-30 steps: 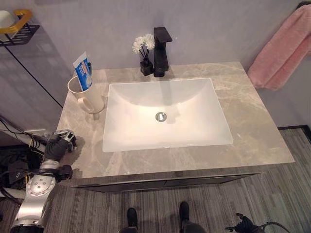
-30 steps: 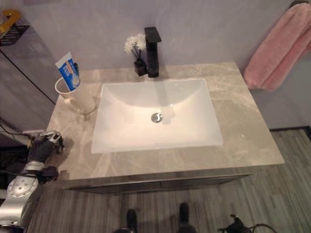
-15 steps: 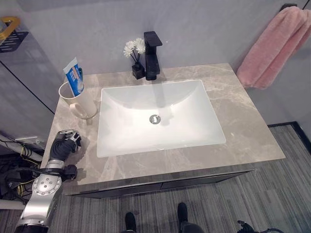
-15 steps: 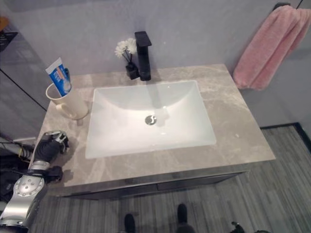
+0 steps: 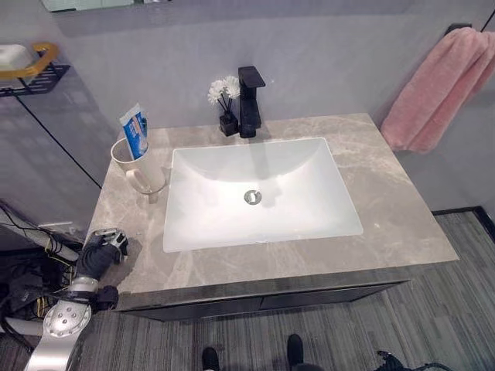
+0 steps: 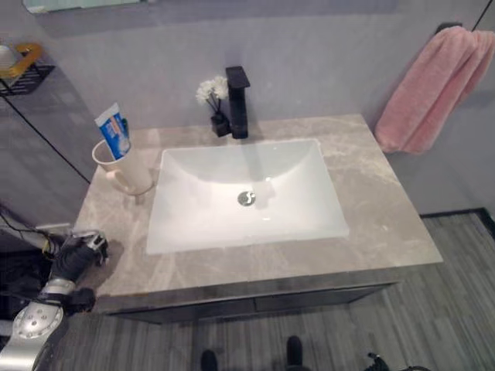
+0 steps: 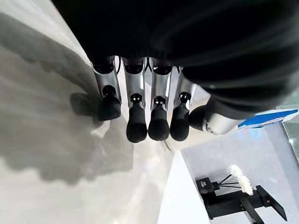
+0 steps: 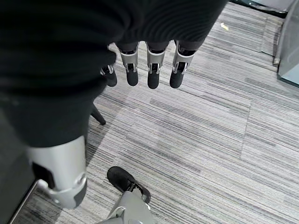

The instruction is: Put brush and paste in cup on sink, flatten towel.

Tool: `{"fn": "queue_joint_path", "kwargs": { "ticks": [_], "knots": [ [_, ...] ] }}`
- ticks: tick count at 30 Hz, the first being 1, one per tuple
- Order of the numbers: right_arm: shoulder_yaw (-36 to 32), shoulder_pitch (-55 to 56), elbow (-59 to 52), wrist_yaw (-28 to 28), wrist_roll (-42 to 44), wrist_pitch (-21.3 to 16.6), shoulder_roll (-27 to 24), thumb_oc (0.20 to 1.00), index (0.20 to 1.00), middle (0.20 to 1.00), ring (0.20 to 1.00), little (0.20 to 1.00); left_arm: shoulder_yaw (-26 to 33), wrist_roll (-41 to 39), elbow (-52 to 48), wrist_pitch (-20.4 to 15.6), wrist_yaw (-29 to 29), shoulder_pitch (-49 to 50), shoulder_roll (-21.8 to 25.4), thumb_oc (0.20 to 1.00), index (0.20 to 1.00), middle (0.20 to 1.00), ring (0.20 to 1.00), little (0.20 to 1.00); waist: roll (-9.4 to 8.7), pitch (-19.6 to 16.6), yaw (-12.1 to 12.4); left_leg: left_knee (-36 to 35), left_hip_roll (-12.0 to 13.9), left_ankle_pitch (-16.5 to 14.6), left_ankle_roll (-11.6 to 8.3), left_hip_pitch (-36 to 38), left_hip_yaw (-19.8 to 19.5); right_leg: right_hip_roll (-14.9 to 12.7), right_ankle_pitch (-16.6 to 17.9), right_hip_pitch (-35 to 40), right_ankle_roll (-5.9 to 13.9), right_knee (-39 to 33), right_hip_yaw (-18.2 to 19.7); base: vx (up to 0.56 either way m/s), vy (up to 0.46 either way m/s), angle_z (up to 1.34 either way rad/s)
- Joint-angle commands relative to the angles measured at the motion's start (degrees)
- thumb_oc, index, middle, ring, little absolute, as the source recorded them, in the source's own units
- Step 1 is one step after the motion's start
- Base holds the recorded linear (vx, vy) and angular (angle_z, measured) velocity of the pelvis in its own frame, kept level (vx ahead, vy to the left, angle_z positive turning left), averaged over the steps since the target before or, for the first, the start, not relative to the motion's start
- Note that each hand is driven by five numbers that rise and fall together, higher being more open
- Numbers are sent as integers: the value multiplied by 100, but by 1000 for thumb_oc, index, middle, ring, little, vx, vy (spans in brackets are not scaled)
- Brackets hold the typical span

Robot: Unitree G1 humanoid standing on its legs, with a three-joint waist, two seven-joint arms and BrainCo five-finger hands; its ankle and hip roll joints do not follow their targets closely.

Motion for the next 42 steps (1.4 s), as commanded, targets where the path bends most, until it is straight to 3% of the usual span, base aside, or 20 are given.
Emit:
{"fn": "queue_joint_path", "kwargs": {
  "ticks": [1,2,3,9,22,31,42],
  "knots": [
    [-43,-112,132,63,-125,29,-72,1000,1000,1000,1000,1000,627,-272,-434,-166,-250,83,258,423,423,423,423,423,-85,104,25,47,-40,142,16,-174,-736,-156,-282,434,134,41,-240,-3,3,20],
    [-31,-98,173,86,-197,38,-76,1000,1000,1000,1000,1000,756,-297,-546,-176,-272,216,292,561,561,561,561,561,-74,100,69,47,-42,138,19,-162,-748,-158,-295,466,134,41,-261,0,-4,23],
    [3,-92,243,104,-281,59,-69,1000,1000,1000,1000,1000,937,-344,-613,-194,-261,409,257,1000,1000,1000,1000,1000,-73,96,113,47,-52,130,21,-134,-776,-159,-313,512,129,41,-280,0,-4,19],
    [14,-142,344,68,-320,78,-30,1000,1000,1000,1000,1000,1125,-534,-645,-256,-69,475,-105,1000,1000,1000,1000,1000,-77,92,201,47,-54,143,12,-115,-850,-166,-361,606,103,41,-401,-14,-15,10],
    [72,-293,332,-165,-15,70,161,1000,1000,1000,1000,1000,174,-545,-492,-272,311,-444,-813,1000,1000,1000,1000,1000,-110,120,90,47,-45,179,29,-227,-864,-134,-298,482,85,41,-370,-10,-9,5],
    [48,-229,530,-257,55,95,293,1000,1000,1000,1000,1000,-193,-471,-492,-279,361,-846,-819,1000,1000,1000,1000,1000,-118,55,-31,47,-44,136,41,-227,-811,-147,-259,410,96,41,-288,0,0,0],
    [-72,-125,413,-322,193,76,255,1000,1000,1000,1000,1000,-107,-449,-426,-307,490,-939,-757,1000,1000,1000,1000,1000,-127,76,-71,47,-55,156,55,-384,-799,-139,-214,212,118,41,-226,1,1,-5]
  ]
}}
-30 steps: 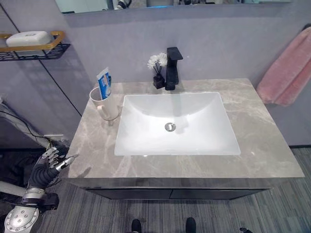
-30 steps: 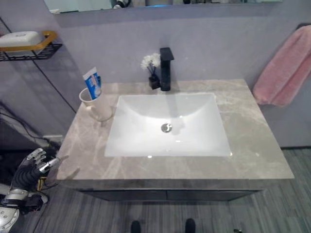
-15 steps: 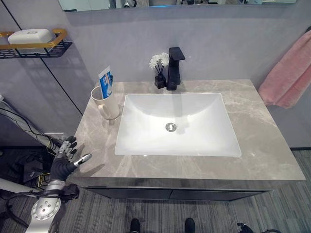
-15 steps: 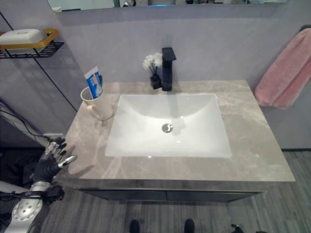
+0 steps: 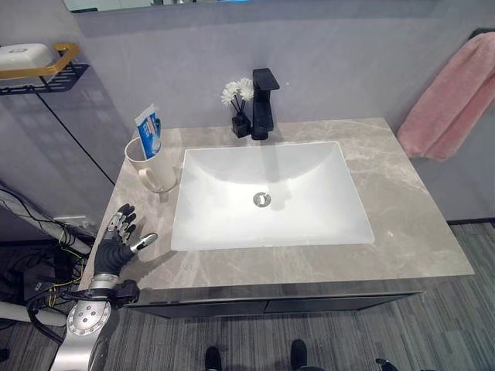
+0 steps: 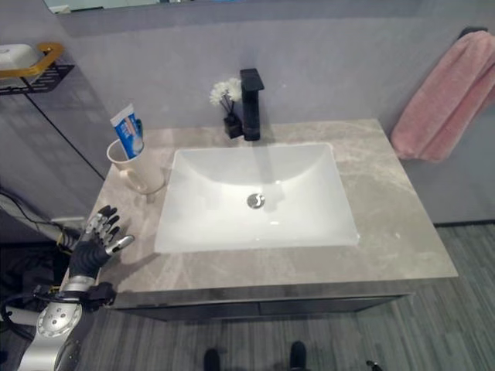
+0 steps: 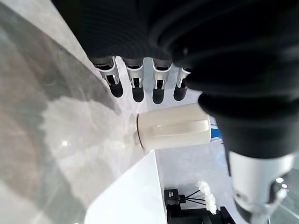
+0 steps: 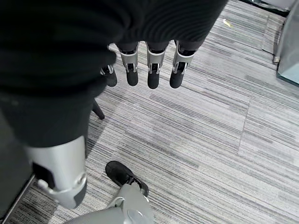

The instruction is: Put brush and paste in cup on sink, flatten towel.

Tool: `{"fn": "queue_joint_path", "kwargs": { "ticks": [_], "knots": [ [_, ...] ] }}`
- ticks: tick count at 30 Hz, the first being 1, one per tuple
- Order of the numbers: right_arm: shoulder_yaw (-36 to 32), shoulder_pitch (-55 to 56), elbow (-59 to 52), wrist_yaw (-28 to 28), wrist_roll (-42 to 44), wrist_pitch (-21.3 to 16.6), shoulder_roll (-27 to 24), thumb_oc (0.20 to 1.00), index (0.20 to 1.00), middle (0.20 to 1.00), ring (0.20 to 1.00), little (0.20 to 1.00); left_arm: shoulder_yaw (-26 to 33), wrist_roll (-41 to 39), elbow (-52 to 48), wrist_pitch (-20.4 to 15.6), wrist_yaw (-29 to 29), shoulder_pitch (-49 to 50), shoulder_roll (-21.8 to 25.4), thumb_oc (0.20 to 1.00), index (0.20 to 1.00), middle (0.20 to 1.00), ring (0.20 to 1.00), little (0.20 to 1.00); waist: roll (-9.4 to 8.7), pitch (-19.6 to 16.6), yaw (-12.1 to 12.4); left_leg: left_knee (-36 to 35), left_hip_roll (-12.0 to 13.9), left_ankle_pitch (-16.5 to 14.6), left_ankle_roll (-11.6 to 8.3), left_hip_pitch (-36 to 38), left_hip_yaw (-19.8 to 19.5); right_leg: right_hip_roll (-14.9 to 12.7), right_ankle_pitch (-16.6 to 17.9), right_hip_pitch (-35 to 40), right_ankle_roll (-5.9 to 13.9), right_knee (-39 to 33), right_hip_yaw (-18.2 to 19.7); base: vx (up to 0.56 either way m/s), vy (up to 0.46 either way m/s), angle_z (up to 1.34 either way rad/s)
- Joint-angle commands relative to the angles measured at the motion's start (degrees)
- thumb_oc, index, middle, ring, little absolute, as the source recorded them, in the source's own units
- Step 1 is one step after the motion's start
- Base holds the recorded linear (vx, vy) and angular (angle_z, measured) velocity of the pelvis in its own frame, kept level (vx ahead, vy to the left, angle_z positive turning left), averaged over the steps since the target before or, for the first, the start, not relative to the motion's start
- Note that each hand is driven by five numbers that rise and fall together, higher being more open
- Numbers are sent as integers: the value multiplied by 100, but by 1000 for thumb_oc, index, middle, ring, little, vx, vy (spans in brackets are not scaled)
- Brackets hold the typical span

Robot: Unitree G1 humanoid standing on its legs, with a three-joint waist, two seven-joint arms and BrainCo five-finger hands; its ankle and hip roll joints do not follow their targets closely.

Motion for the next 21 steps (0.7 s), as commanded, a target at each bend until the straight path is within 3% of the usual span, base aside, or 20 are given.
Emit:
{"fn": "queue_joint_path", "kwargs": {
  "ticks": [1,21],
  "knots": [
    [-21,-74,-1,-157,185,35,6,1000,1000,1000,1000,1000,201,-73,-152,-308,153,-314,121,1000,1000,1000,1000,1000,-217,34,-39,24,-72,164,63,-376,-557,-165,-121,61,97,41,25,32,5,-2],
    [54,-71,-152,-187,245,15,2,1000,1000,1000,1000,1000,-18,-37,-68,-323,289,-692,72,1000,1000,1000,1000,1000,-290,18,-133,24,-36,151,46,-507,-507,-126,-112,-131,101,41,115,9,-1,0]
  ]
}}
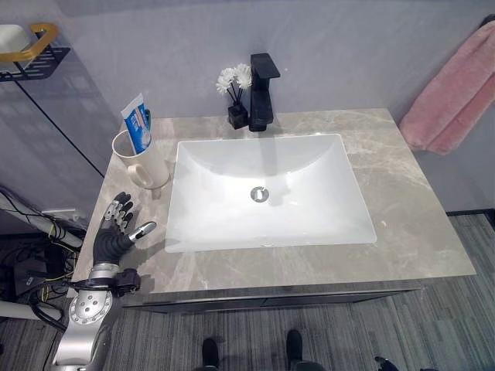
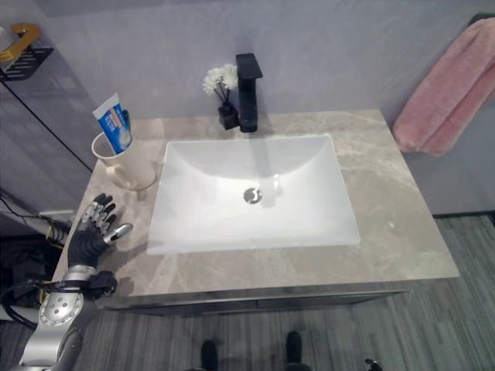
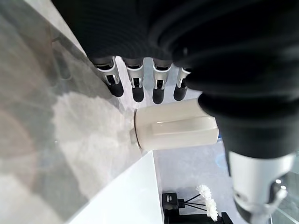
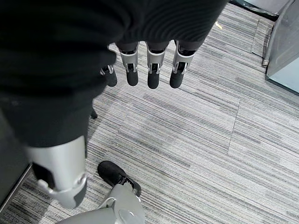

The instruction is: Put brush and paste in cup on sink, flatten towel.

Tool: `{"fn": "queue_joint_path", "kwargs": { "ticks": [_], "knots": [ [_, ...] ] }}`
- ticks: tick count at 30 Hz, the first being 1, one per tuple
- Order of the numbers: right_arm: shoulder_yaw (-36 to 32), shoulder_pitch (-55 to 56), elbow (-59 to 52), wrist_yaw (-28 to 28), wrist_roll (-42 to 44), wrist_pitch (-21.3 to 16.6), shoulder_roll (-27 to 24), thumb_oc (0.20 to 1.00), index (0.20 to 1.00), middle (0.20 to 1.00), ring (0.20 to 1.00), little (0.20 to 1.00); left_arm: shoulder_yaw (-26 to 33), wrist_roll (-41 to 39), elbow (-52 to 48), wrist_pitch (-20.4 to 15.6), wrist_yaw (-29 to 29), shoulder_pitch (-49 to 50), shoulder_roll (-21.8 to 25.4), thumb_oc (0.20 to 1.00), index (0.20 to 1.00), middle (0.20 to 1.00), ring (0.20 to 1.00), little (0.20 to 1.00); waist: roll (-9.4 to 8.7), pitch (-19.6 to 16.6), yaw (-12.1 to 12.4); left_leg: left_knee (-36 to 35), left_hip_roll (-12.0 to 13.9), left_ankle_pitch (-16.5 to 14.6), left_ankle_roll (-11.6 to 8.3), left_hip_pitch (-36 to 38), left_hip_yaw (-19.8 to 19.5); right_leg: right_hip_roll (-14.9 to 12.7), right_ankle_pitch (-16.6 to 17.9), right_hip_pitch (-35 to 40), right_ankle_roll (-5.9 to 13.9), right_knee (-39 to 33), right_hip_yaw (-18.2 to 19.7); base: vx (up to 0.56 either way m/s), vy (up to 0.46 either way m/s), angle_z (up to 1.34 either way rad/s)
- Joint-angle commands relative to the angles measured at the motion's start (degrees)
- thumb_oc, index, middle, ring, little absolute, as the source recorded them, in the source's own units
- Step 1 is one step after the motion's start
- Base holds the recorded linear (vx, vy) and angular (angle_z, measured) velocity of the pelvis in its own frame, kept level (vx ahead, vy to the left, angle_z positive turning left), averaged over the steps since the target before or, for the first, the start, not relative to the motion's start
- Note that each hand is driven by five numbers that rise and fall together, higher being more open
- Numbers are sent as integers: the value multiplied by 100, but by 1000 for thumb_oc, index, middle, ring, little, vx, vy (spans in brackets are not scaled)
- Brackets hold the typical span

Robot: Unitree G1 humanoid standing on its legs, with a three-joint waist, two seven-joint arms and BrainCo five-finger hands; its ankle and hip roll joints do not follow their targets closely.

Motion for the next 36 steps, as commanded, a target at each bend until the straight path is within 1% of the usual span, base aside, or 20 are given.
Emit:
{"fn": "queue_joint_path", "kwargs": {
  "ticks": [1,15,36],
  "knots": [
    [56,-45,-116,-177,241,14,8,1000,1000,1000,1000,1000,-28,-44,-114,-282,138,-274,68,1000,1000,1000,1000,1000,-163,-34,-118,21,-28,158,36,-274,-527,-130,-133,105,93,40,107,39,-7,-2],
    [109,-37,-102,-191,240,9,22,1000,1000,1000,1000,1000,-346,-37,-193,-224,-31,-364,115,1000,1000,1000,1000,1000,-129,-37,-183,21,-8,114,32,-191,-448,-125,-162,124,94,40,183,10,-3,-3],
    [127,-40,-156,-213,263,-11,13,1000,1000,1000,1000,1000,-557,-16,-160,-217,-13,-601,100,1000,1000,1000,1000,1000,-102,-10,-295,21,3,92,38,-232,-398,-97,-152,9,88,40,289,0,0,0]
  ]
}}
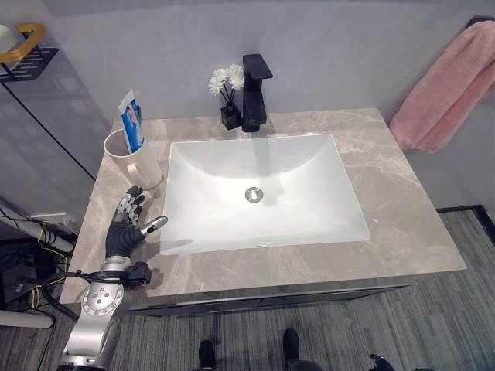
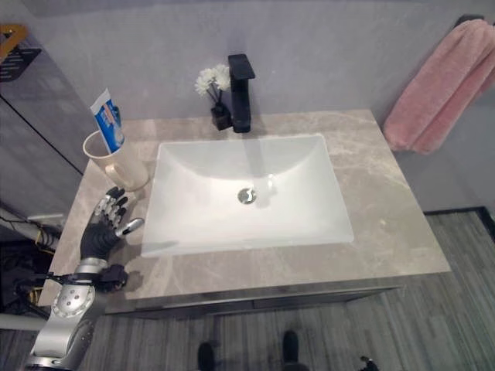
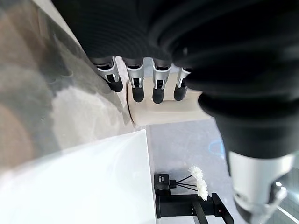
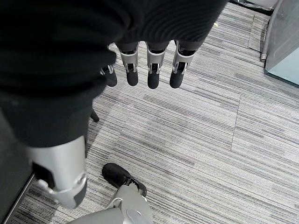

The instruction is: Put brush and paste in cup on sink, flatten towel.

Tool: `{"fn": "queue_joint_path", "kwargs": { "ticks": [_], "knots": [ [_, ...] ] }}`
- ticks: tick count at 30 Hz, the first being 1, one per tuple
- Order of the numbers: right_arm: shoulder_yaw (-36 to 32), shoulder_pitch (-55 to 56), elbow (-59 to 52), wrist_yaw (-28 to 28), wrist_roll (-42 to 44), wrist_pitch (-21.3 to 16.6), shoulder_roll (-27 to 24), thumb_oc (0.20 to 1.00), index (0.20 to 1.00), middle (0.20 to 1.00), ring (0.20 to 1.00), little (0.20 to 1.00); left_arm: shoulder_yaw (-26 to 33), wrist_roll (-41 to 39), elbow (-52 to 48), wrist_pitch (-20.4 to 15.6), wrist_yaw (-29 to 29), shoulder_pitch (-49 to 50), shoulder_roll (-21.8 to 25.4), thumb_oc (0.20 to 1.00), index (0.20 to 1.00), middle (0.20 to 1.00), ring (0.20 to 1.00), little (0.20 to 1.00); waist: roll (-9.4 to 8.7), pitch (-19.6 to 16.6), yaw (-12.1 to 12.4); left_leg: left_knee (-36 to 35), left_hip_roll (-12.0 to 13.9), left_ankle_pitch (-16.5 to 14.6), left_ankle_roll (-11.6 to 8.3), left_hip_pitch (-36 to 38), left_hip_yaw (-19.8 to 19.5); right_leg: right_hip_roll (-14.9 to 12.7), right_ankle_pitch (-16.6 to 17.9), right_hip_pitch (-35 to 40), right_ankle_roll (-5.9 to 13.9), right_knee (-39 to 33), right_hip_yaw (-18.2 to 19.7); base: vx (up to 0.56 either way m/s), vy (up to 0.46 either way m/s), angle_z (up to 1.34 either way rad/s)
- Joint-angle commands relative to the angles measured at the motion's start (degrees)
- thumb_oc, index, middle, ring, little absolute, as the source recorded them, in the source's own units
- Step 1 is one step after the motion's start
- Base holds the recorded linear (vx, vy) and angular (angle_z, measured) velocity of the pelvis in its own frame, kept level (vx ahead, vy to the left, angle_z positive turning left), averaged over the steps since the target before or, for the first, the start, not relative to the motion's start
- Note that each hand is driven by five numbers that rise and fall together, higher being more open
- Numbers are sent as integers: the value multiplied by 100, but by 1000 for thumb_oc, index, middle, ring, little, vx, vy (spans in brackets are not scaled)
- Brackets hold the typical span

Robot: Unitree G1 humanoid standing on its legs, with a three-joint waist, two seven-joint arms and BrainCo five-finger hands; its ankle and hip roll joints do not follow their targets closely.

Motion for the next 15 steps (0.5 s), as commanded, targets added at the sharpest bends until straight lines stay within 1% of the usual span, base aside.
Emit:
{"fn": "queue_joint_path", "kwargs": {
  "ticks": [1,15],
  "knots": [
    [117,-80,-41,-109,155,2,-106,1000,1000,1000,1000,1000,-161,-20,-152,-198,-102,-344,88,1000,1000,1000,1000,1000,5,130,-220,21,21,102,37,-187,-539,-90,-174,146,79,39,132,0,0,0],
    [121,-110,-120,-134,204,12,-137,1000,1000,1000,1000,1000,-295,2,69,-162,-12,-571,47,1000,1000,1000,1000,1000,-27,169,-293,21,46,110,42,-267,-499,-56,-164,6,67,39,222,7,-3,-4]
  ]
}}
